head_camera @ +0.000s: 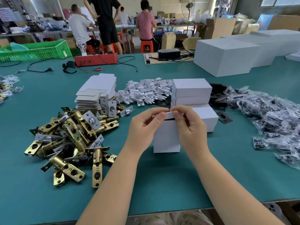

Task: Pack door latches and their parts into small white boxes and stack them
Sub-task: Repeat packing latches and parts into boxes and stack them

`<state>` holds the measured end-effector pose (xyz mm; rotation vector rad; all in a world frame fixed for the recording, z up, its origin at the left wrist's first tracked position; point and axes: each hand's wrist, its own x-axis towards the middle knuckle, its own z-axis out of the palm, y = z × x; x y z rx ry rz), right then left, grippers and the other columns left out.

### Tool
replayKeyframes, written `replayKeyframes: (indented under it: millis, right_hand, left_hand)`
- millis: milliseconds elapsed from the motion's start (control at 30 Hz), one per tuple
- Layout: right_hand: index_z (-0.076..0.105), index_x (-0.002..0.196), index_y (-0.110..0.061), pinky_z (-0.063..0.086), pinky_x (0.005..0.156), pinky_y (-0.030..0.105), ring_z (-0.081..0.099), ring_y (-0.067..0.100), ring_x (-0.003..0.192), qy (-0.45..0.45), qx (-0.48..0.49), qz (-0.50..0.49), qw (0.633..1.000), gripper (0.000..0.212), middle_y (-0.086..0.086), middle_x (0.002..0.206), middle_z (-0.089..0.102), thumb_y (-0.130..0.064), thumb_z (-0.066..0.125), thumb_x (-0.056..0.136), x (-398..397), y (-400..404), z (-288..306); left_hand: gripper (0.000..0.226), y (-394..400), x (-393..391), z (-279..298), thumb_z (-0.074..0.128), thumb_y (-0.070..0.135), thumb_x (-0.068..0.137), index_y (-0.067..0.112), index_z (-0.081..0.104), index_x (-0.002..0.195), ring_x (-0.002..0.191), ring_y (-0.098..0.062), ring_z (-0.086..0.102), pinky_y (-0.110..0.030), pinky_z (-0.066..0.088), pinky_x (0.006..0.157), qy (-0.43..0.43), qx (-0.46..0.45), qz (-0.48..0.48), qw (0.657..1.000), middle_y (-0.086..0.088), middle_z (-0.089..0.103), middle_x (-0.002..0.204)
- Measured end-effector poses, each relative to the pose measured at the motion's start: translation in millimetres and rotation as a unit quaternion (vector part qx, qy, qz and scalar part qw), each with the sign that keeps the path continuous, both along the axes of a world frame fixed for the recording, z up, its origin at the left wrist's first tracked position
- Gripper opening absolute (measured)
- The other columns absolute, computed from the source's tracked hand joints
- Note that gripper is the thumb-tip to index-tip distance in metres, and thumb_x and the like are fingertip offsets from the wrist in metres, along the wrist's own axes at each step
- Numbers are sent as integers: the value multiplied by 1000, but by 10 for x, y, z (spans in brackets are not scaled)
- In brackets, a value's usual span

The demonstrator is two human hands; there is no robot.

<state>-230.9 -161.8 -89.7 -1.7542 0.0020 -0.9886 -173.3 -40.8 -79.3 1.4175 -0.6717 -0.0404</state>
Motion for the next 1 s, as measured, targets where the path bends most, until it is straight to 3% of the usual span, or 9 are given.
replayKeyframes:
  millis: [133,233,300,400,633,733,833,900,1000]
  right_hand:
    - [57,98,-31,40,80,11,55,-1,91,-8,-43,0,999,14,-13,96,61,-19,49,95,-10,-31,-62]
    - [59,104,-20,37,84,10,52,-3,99,-1,-81,-7,997,16,-6,104,59,-27,50,93,-13,-58,-124]
    - [62,104,-14,37,86,9,49,-7,103,0,-96,-23,995,17,-1,107,58,-24,55,92,1,-75,-141]
    - [61,103,-16,37,87,8,48,-10,104,-1,-91,-37,995,13,-2,107,57,-17,56,92,13,-59,-152]
    - [66,104,-7,42,91,15,51,8,111,4,-116,-54,992,22,-1,118,54,-20,63,87,-55,-45,-185]
    - [66,106,-10,44,93,19,50,11,116,27,-118,-33,992,26,0,123,53,-19,68,82,-81,-69,-184]
    - [63,110,-24,42,94,18,44,-5,117,53,-93,-31,994,28,-4,127,49,-19,70,83,-85,-69,-188]
    - [53,117,-37,39,92,12,36,-16,116,81,-104,-24,991,44,-7,130,45,-18,72,83,-74,-64,-198]
    - [29,131,-50,34,90,2,37,-9,117,131,-120,3,984,73,-14,132,39,-22,74,81,-45,-57,-244]
  left_hand:
    - [24,58,31,62,64,31,80,17,75,97,85,0,63,-12,47,75,51,19,-60,997,10,74,90]
    - [16,89,54,61,64,31,82,29,77,90,86,-1,63,-15,49,76,63,32,-75,995,12,74,90]
    - [16,114,68,57,66,17,88,29,77,92,85,-2,63,-15,50,76,58,37,-88,994,11,74,90]
    - [39,153,102,44,71,-6,80,26,72,103,86,-4,66,-17,52,76,34,78,-108,991,10,73,92]
    - [49,208,161,37,69,-14,79,26,69,107,86,-1,65,-15,51,76,32,106,-145,983,13,72,93]
    - [50,213,184,17,70,-7,81,38,71,102,88,-2,65,-16,51,77,26,112,-148,982,13,71,93]
    - [56,238,204,-12,71,6,76,49,61,109,91,-8,67,-24,54,81,27,168,-162,972,17,69,99]
    - [65,238,216,-37,70,7,73,52,52,116,92,-14,69,-30,56,82,22,208,-155,966,16,67,102]
    - [68,214,226,-38,70,4,67,53,54,112,86,-17,71,-31,58,72,59,187,-132,972,11,70,97]
